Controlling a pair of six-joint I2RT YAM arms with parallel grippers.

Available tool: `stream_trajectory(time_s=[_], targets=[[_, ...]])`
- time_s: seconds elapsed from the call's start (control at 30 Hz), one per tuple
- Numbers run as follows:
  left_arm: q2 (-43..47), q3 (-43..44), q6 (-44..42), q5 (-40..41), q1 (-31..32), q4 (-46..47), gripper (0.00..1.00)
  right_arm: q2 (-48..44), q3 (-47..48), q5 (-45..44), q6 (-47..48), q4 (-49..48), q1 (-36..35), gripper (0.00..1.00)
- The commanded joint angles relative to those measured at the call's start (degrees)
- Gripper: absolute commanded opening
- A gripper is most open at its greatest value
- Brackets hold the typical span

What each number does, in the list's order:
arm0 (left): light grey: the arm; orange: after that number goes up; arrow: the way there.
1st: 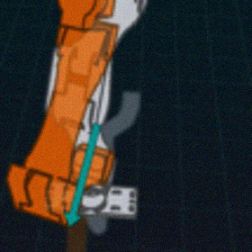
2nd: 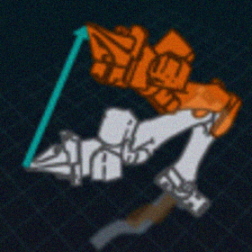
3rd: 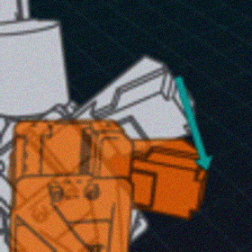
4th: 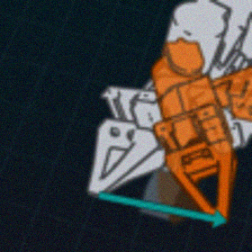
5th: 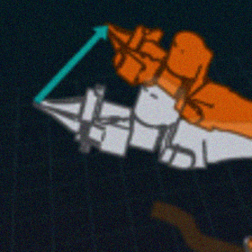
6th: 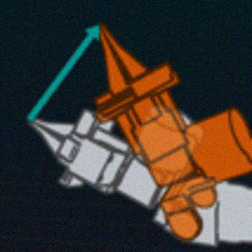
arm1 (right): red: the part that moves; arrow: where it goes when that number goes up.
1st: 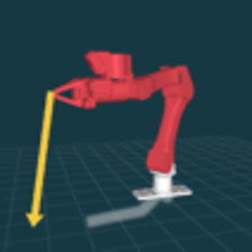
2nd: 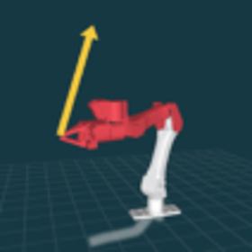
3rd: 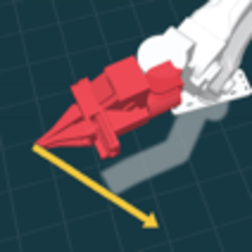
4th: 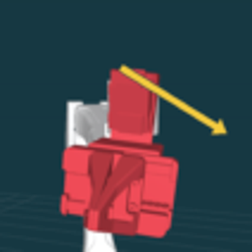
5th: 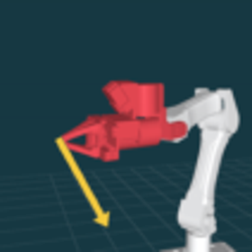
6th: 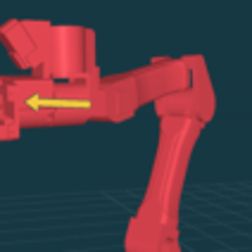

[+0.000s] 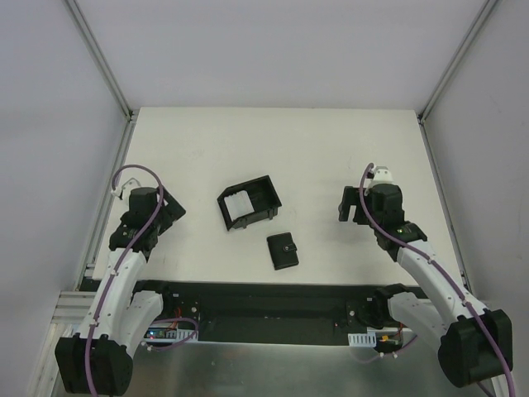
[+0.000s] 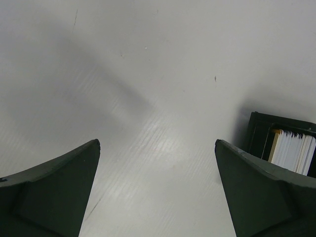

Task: Put the credit cards into the card holder
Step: Reset both arms

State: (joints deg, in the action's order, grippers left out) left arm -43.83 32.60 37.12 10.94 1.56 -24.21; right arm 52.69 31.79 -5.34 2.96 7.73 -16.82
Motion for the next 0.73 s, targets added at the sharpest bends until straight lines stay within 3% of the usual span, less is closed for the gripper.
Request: stream_trajectory(time_s=[0.0, 0.57, 0.7], targets=[[-0.11, -1.05, 1.02, 0.13, 0.37, 1.27, 0.99, -0.3, -0.68, 0.07, 1.17, -1.84, -0.23, 0.96], [-1.08, -2.18, 1.37, 2.24, 0.28, 4.78, 0.99, -0.31, -2.17, -1.86, -0.5, -4.02, -0.32, 0.96], [-0.37, -3.68, 2.25, 5.22, 0.28, 7.24, 0.99, 3.2, -2.09, -9.92, 0.11, -6.06, -0.23, 0.96]])
